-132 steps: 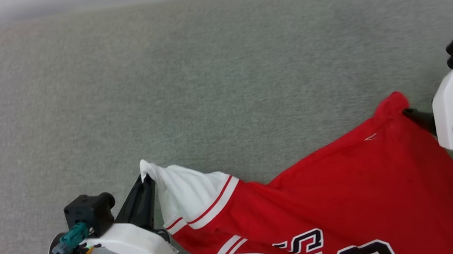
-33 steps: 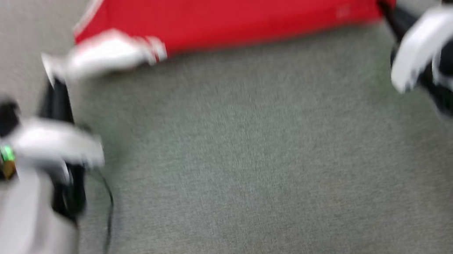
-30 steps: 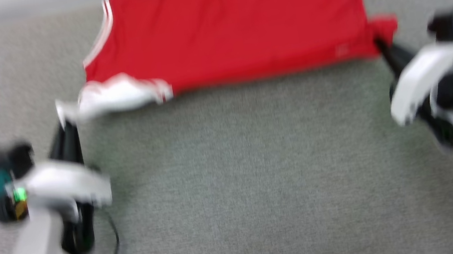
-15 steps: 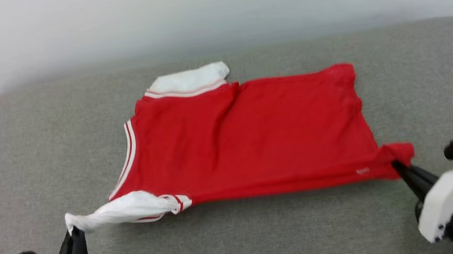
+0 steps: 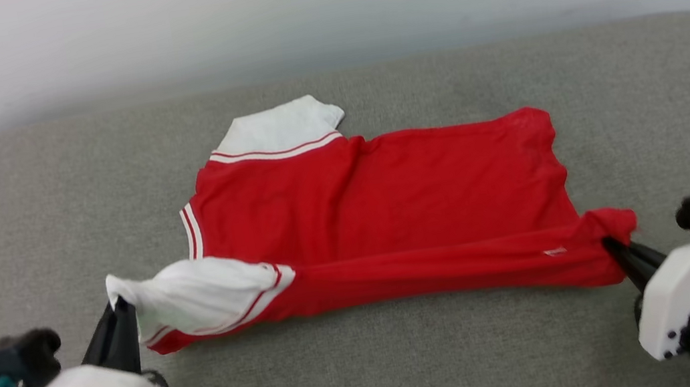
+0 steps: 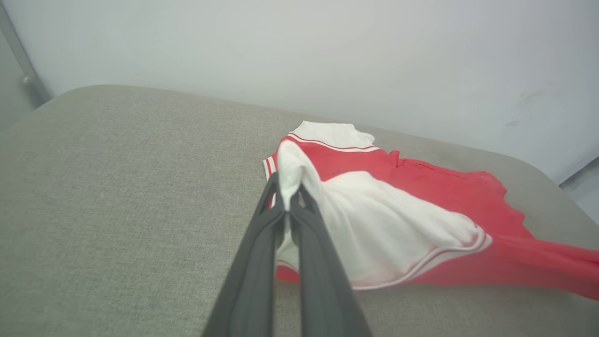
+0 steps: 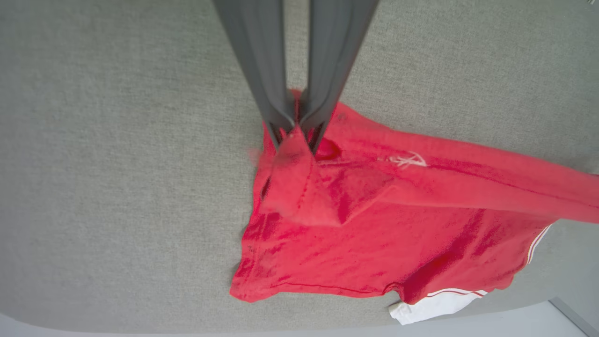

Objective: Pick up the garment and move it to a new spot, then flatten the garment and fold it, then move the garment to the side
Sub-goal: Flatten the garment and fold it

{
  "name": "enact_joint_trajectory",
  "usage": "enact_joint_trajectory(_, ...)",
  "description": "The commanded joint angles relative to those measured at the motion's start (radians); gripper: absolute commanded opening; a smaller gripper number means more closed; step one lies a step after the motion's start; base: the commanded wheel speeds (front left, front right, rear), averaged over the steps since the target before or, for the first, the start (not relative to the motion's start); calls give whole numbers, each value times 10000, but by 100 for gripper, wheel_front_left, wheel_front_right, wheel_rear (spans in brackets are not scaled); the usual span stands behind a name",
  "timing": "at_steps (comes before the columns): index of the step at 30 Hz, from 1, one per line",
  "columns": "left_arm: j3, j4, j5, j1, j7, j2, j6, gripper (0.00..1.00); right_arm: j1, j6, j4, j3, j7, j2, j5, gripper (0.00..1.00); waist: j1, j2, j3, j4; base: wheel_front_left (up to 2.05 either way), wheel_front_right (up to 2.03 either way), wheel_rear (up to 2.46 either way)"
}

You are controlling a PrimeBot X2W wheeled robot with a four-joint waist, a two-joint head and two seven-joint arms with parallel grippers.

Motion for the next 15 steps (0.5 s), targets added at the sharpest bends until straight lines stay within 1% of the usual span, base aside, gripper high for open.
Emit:
enact_joint_trajectory(1, -91, 500, -128, -578, 42, -94, -254, 0, -515, -10, 275, 126, 159, 38, -86, 0, 2, 0, 394, -56, 0, 0, 0)
enact_joint_trajectory(5, -337, 1706, -429, -1568, 254, -312, -810, 0, -1456, -9, 1044, 533, 156, -45, -82, 0, 2, 0, 1043, -82, 0, 0, 0)
enact_joint_trajectory(9, -532, 2912, -527, -2499, 230, -513, -1337, 0, -2301, -9, 1929, 898, 49, -183, 22, 0, 2, 0, 1654, -48, 0, 0, 0)
enact_joint_trajectory(13, -742, 4026, -612, -3293, 130, -738, -1849, 0, -2879, -9, 2838, 1151, -130, -317, 144, 0, 2, 0, 2021, -1, 0, 0, 0)
enact_joint_trajectory(14, -789, 4326, -663, -3460, 165, -791, -1979, 0, -2972, -9, 3057, 1216, -188, -340, 190, 4, 2, 0, 2083, 9, 0, 0, 0)
enact_joint_trajectory(15, -858, 4594, -696, -3618, 197, -857, -2117, 0, -3071, -9, 3256, 1291, -265, -343, 236, 20, 2, 0, 2125, 16, 0, 0, 0)
